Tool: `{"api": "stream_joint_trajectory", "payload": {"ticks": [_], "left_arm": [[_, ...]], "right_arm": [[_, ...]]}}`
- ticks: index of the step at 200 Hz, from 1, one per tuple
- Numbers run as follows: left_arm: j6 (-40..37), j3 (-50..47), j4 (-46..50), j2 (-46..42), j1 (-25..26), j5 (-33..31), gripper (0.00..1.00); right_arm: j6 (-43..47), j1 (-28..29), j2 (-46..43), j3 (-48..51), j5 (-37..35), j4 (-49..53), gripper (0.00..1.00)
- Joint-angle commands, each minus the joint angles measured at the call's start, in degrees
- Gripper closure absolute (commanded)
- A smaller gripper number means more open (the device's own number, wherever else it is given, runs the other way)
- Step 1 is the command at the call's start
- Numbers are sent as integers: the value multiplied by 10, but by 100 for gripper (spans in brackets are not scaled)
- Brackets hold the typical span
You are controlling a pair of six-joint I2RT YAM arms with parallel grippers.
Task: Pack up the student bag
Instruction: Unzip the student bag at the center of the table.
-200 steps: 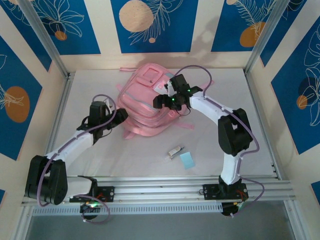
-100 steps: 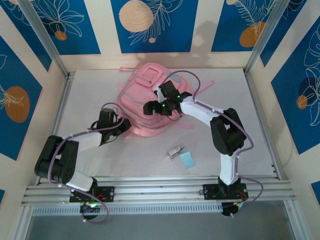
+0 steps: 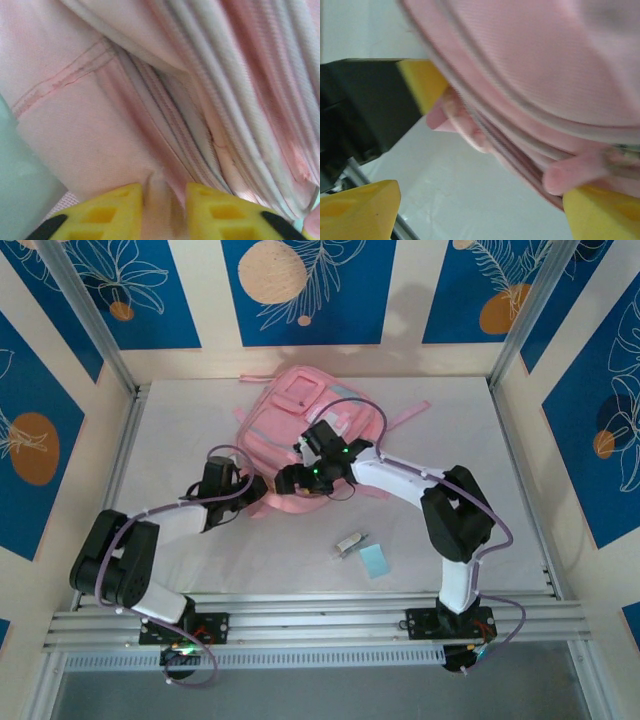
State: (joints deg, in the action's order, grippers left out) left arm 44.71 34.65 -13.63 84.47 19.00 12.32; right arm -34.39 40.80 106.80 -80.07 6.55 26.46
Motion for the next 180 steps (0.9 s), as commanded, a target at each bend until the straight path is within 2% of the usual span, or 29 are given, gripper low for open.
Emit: {"api": "stream_joint_trajectory", "payload": {"ticks": [1,34,66,106,134,149,176,180], "left_arm": [[-53,31,83,-44,6,-38,63],[-121,61,166,-100,16,-49,55],[-154,93,205,-115,58,-60,51],[-166,140,218,-70,129,-95,47],[-175,183,240,-16,170,-127,46],[-182,207,255,12,191,-149,45],[-201,269,301,71,219,-192,44],[-203,280,310,80,221,-199,44]], "right_arm": [[16,-27,-52,-3,-58,52,16],[20,-80,-65,-5,-77,60,18],[-22,-127,-33,-31,-38,38,34],[-85,-132,9,-40,17,-37,48],[-113,-130,32,-43,35,-72,52],[-125,-129,43,-44,43,-86,62],[-145,-129,52,-34,66,-117,100],[-147,-129,53,-31,70,-122,100]]}}
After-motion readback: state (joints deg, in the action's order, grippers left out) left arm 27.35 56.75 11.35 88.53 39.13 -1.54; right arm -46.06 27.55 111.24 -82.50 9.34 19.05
